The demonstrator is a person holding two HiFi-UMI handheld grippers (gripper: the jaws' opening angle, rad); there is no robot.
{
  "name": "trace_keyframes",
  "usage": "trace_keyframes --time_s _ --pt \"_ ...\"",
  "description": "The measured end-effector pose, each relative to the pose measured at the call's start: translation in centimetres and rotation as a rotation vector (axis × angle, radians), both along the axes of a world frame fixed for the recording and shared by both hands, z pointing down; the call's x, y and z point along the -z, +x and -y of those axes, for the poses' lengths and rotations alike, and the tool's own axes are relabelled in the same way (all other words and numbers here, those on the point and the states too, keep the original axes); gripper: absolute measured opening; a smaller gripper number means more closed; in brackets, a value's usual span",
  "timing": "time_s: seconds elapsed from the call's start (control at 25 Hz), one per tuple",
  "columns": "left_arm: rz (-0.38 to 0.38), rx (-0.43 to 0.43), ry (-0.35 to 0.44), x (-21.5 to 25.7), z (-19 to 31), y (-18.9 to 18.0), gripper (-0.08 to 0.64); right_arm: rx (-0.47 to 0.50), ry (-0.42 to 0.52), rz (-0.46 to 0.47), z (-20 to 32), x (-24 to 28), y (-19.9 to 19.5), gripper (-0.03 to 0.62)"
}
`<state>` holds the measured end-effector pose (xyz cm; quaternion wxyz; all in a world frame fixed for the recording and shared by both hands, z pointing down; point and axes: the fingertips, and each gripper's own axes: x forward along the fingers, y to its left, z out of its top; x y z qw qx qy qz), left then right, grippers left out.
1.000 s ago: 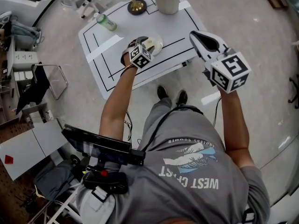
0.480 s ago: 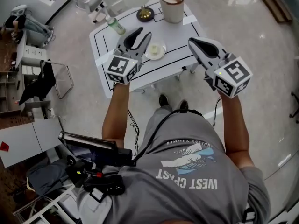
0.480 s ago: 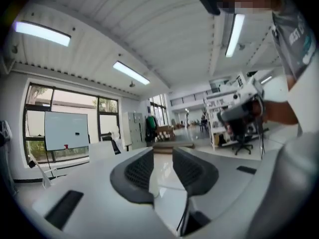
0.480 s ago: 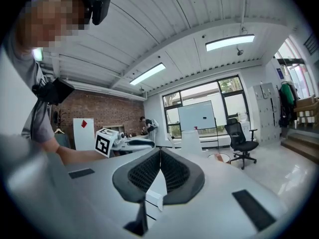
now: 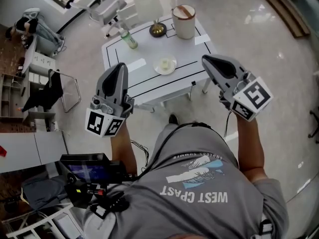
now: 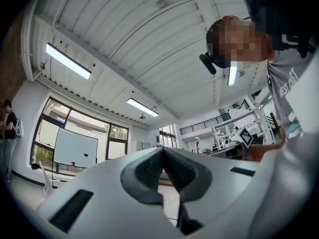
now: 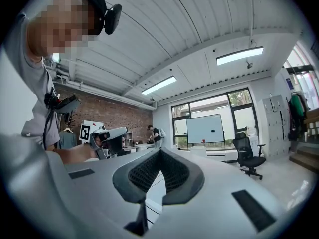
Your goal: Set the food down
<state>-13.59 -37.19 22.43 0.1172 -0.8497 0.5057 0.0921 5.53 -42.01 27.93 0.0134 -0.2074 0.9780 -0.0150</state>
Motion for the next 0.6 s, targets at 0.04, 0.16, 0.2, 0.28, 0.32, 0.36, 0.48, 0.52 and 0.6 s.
trace_keyframes --time_s 0.04,0.16,0.2,0.28,0.32,0.36,0.48,0.52,0.6 --pt "0.003 0.009 -0.003 -0.2 -0.3 -0.2 0.008 0.000 0.006 -0.001 -0.1 0.1 0.0 0.006" --pt "-0.010 0.032 -0.015 -0.6 -1.0 -0.7 0.008 0.004 0.012 -0.009 -0.3 0.2 0.0 0.006" --pt "-0.015 0.037 -0.018 -0.7 -1.2 -0.8 0.008 0.004 0.016 -0.011 -0.4 0.3 0.1 0.006" --pt "-0.016 0.043 -0.020 -0.7 -1.5 -0.8 0.008 0.004 0.022 -0.014 -0.5 0.6 0.2 0.006" --pt "-0.013 0.045 -0.021 -0.7 -1.6 -0.7 0.008 0.003 0.024 -0.015 -0.5 0.7 0.2 0.006" --pt "-0.012 0.045 -0.022 -0.8 -1.7 -0.7 0.008 0.002 0.025 -0.015 -0.5 0.8 0.3 0.006" --pt "-0.015 0.046 -0.029 -1.0 -2.0 -0.6 0.008 0.002 0.022 -0.018 -0.6 0.7 0.4 0.006" --pt "-0.015 0.047 -0.031 -1.1 -2.1 -0.5 0.008 0.002 0.021 -0.019 -0.7 0.7 0.4 0.006" --pt "-0.016 0.047 -0.036 -1.3 -2.2 -0.4 0.008 0.002 0.018 -0.020 -0.8 0.6 0.5 0.006"
